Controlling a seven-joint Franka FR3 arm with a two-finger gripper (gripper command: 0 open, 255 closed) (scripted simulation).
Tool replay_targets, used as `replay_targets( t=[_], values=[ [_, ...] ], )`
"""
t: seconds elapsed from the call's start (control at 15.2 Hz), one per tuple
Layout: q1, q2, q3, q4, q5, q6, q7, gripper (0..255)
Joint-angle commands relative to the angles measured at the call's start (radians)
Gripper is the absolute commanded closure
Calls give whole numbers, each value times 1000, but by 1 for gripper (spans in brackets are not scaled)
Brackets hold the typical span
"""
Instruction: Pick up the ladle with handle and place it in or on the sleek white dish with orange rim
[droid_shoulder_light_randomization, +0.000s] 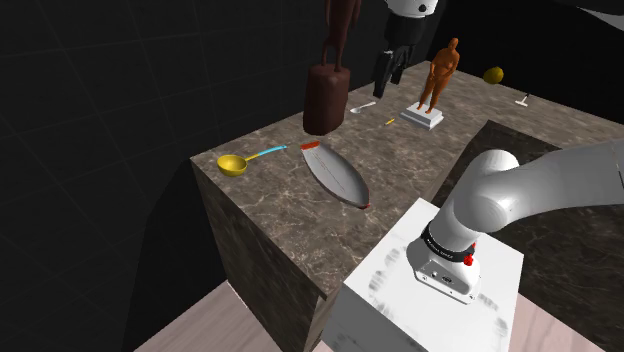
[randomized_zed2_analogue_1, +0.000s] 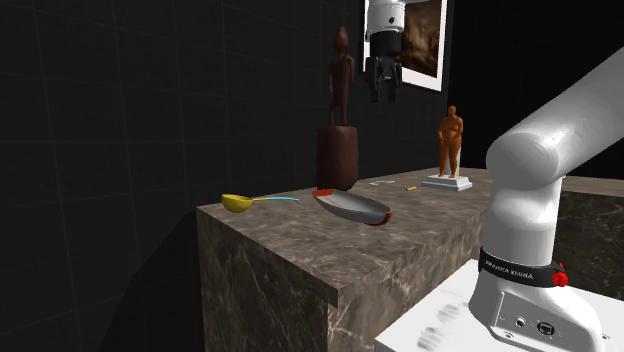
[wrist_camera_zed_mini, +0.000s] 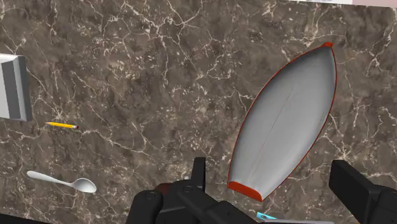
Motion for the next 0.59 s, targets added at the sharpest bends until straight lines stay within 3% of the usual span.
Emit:
replay_targets(
  t=[0.0,0.53],
  values=[
    [0,0,0,0,0,0,0,0],
    [87,193,-68,-45,-42,287,-279,0]
  ],
)
